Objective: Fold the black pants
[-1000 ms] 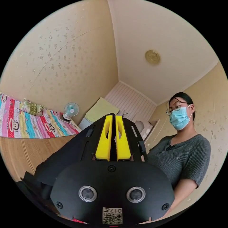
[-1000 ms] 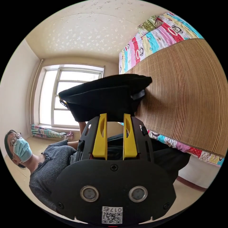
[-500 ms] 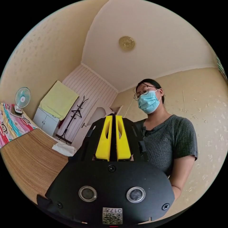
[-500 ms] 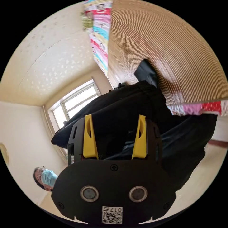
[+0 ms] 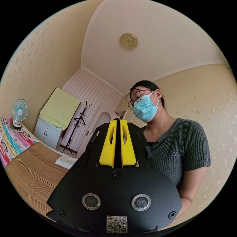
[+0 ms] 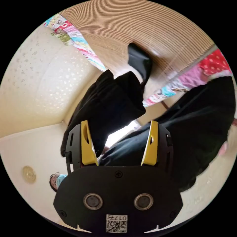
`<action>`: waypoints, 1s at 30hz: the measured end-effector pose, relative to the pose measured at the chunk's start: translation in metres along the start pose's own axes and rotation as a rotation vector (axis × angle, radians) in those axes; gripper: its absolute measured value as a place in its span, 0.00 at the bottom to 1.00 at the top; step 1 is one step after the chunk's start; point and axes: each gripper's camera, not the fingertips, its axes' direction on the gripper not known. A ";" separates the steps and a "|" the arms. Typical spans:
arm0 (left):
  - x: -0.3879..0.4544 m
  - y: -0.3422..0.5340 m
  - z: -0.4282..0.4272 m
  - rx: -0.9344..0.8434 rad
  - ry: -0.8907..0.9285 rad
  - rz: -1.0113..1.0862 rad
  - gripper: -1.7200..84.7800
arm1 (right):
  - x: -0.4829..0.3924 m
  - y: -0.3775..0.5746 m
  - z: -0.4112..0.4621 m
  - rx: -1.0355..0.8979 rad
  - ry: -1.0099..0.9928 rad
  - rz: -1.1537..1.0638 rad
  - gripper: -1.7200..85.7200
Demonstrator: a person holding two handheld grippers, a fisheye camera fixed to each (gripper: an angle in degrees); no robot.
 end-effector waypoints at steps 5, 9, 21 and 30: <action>0.018 -0.003 0.005 0.026 0.132 0.084 0.02 | -0.030 -0.027 0.020 0.036 -0.482 -0.328 0.17; 0.040 0.003 -0.039 0.038 -0.023 0.061 0.03 | -0.114 -0.005 -0.002 0.158 -0.340 -0.649 0.13; -0.013 0.076 -0.050 -0.414 -1.239 -0.500 0.18 | -0.258 0.218 0.096 0.379 0.971 -1.374 0.10; -0.104 0.129 0.106 -0.632 -1.037 -0.253 0.21 | -0.193 0.280 0.123 0.240 0.959 -1.400 0.11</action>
